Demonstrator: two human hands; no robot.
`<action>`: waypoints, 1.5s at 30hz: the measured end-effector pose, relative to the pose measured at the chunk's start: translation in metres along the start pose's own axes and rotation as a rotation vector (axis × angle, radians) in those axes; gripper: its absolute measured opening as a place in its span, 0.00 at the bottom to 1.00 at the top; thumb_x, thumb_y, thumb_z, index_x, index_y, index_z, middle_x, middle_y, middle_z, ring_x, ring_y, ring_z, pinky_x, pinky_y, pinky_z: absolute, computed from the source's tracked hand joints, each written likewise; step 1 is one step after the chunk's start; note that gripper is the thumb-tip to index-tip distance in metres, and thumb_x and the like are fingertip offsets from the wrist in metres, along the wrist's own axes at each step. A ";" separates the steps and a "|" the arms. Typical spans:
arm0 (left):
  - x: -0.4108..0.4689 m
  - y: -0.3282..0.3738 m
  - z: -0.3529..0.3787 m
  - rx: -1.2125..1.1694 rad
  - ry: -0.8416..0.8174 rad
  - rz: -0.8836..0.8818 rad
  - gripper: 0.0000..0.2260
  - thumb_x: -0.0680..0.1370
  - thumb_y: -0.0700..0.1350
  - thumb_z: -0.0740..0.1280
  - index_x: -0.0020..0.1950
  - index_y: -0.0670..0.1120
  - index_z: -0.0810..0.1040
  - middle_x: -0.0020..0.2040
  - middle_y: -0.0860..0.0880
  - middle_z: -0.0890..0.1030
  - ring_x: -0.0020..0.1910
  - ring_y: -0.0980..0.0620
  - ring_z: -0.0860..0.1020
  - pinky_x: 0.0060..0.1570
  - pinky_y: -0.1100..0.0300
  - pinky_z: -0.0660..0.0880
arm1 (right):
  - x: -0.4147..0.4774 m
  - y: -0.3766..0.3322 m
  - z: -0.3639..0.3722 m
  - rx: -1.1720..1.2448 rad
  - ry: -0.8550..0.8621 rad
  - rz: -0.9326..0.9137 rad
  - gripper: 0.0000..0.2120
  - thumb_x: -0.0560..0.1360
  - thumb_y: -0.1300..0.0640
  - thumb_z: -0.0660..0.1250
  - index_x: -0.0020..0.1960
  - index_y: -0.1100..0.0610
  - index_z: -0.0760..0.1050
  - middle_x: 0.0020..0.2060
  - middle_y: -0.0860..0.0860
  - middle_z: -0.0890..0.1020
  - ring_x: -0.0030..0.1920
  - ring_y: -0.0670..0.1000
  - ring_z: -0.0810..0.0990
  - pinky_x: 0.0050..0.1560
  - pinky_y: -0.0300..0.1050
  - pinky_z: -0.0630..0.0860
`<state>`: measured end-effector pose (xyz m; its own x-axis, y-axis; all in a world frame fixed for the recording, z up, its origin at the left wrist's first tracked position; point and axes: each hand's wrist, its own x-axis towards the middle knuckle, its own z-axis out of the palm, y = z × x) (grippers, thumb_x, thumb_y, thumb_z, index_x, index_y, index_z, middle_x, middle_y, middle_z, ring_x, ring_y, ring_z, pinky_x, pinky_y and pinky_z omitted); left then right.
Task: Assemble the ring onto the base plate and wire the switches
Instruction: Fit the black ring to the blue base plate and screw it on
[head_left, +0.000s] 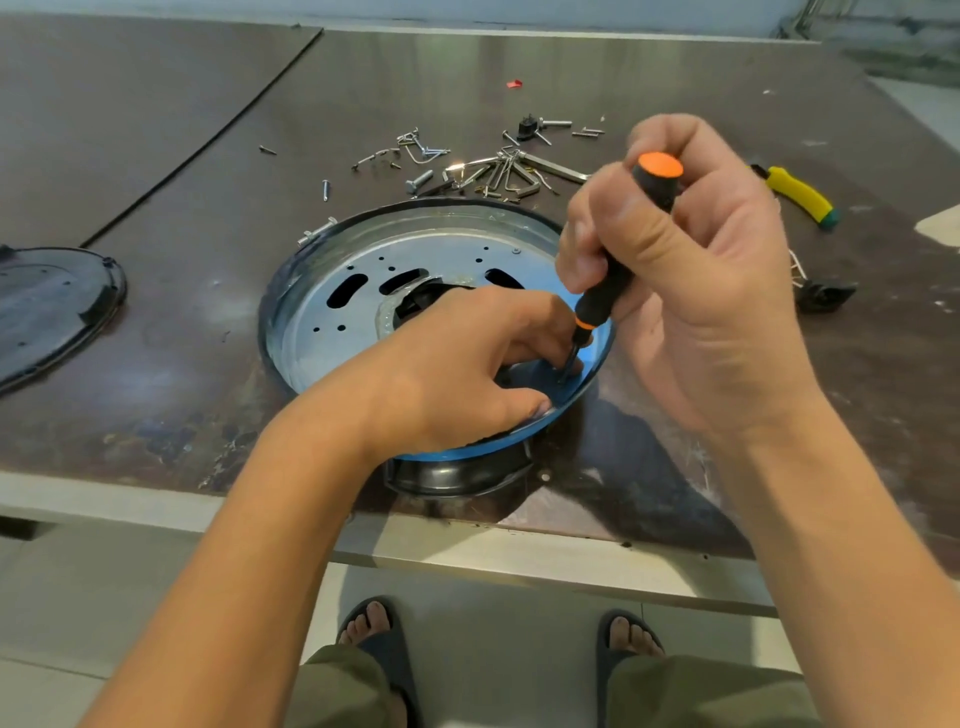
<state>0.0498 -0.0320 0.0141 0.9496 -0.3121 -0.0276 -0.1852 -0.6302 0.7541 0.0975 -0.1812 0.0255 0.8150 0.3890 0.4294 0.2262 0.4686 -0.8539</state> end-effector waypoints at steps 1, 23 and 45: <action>0.000 0.000 0.000 -0.009 -0.001 -0.001 0.20 0.74 0.33 0.71 0.65 0.43 0.76 0.59 0.51 0.82 0.60 0.60 0.79 0.66 0.61 0.73 | 0.000 0.000 -0.001 0.041 -0.019 0.034 0.02 0.81 0.60 0.60 0.52 0.59 0.69 0.36 0.56 0.73 0.35 0.53 0.71 0.39 0.45 0.69; 0.001 0.000 0.000 -0.002 -0.010 -0.013 0.22 0.74 0.33 0.71 0.67 0.44 0.75 0.60 0.52 0.82 0.59 0.63 0.79 0.65 0.65 0.72 | -0.001 0.001 0.000 0.000 0.044 -0.022 0.08 0.75 0.69 0.67 0.48 0.59 0.70 0.40 0.57 0.80 0.40 0.57 0.81 0.47 0.50 0.78; 0.001 -0.001 0.000 -0.038 -0.007 -0.015 0.21 0.74 0.32 0.71 0.66 0.43 0.76 0.59 0.51 0.83 0.59 0.61 0.80 0.65 0.64 0.73 | 0.000 -0.002 0.000 0.034 0.003 0.050 0.10 0.83 0.61 0.57 0.55 0.63 0.75 0.44 0.54 0.80 0.45 0.52 0.78 0.47 0.46 0.74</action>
<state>0.0507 -0.0315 0.0139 0.9503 -0.3083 -0.0437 -0.1612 -0.6071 0.7781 0.0974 -0.1826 0.0274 0.8266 0.4104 0.3851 0.1666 0.4752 -0.8639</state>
